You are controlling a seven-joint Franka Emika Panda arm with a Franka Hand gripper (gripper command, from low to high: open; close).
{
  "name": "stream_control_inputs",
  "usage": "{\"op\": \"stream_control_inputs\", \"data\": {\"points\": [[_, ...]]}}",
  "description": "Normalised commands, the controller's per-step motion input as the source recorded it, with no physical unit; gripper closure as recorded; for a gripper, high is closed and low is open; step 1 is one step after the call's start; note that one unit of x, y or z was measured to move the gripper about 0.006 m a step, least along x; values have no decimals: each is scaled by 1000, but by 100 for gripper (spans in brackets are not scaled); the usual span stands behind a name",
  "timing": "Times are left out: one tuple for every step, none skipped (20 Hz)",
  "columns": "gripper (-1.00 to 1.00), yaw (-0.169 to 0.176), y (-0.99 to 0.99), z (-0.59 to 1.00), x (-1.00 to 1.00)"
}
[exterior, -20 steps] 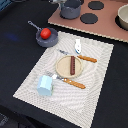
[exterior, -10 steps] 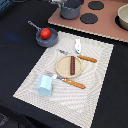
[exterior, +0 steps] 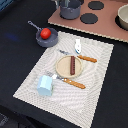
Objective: Interact with the objects in diverse but meaningful ways.
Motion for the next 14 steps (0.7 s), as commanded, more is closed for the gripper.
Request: {"op": "stream_control_inputs", "data": {"points": [[-100,6,-114,960,-146],[-100,4,-214,1000,-134],[-100,0,-269,1000,-111],[-100,4,-283,989,-106],[-100,4,-363,969,-143],[-100,5,-420,966,-149],[-100,5,-454,969,-146],[-100,12,-586,911,-97],[-100,13,-631,880,-60],[-100,11,-706,831,0],[-100,7,-766,694,31],[-100,6,-794,511,106],[-100,4,-800,354,146],[-100,0,-814,223,183]]}}
